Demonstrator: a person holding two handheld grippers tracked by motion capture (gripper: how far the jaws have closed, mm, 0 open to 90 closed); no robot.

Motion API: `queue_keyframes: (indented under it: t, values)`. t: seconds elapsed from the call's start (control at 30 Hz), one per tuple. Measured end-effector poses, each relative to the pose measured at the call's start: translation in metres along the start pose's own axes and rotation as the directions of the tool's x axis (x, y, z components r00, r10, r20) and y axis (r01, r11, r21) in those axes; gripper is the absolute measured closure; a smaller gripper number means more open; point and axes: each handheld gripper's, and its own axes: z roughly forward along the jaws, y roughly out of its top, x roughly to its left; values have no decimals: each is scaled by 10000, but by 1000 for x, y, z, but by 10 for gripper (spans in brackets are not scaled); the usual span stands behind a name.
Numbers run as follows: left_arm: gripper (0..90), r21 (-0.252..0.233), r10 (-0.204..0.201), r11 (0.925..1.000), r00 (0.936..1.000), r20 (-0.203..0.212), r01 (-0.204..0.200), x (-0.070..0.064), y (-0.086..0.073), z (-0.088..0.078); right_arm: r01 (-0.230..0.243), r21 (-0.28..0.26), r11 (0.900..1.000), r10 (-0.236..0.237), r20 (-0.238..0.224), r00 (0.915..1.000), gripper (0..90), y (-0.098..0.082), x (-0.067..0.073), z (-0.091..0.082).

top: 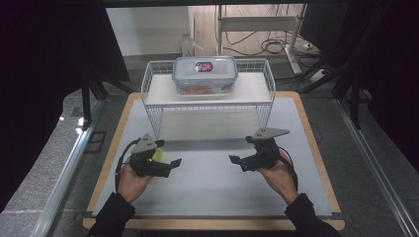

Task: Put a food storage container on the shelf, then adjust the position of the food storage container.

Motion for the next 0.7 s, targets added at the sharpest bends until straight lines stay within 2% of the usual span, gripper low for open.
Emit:
queue_keyframes:
  t: [0.2,0.3,0.4,0.6,0.7]
  values:
    - [16,101,161,9998,9994,290,-164,-12,-15,-3,-397,100,9992,398,-106,9992,26,-28,4,0]
    - [13,307,380,9988,9991,207,-387,-20,-23,-3,-180,384,9991,182,-30,9998,26,-41,9,0]
    - [16,537,143,9984,9996,252,-157,-20,-28,-3,-80,504,9987,82,-24,10000,27,-49,14,-2]
    - [16,681,-492,9965,9986,178,479,-9,-30,-3,-66,830,9965,65,16,10000,29,-58,17,-2]
    - [53,723,-594,9955,9980,-216,608,-4,-31,-5,-85,845,9964,83,32,10000,30,-58,17,-1]
